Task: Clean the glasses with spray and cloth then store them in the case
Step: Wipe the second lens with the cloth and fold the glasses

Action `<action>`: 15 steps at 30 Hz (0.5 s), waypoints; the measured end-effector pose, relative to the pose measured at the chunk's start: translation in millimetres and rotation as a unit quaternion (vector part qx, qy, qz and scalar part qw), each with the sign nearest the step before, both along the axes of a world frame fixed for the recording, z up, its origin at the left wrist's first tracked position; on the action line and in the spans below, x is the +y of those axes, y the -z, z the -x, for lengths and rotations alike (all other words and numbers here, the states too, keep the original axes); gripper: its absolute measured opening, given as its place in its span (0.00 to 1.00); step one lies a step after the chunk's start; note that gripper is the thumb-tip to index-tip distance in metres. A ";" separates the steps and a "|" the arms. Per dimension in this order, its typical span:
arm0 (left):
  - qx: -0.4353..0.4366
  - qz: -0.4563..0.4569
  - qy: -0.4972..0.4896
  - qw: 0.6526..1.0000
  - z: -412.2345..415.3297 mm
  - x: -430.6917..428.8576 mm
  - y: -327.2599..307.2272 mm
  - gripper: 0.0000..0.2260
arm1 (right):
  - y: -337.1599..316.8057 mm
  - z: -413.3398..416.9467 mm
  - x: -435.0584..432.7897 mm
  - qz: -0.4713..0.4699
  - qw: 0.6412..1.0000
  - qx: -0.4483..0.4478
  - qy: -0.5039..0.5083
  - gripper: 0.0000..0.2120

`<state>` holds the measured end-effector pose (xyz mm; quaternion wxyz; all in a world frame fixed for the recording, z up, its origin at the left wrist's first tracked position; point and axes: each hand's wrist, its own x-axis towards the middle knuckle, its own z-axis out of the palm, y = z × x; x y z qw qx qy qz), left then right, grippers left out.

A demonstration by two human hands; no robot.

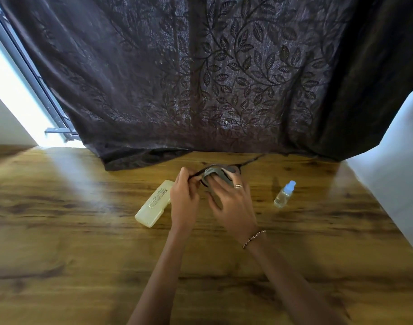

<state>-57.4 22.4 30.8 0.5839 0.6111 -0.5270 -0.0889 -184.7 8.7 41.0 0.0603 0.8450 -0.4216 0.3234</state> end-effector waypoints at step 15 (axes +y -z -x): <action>-0.016 0.020 0.005 1.000 -4.0 -0.3 -7.3 0.08 | 10.5 -16.4 10.8 0.013 0.997 -0.072 0.016 0.13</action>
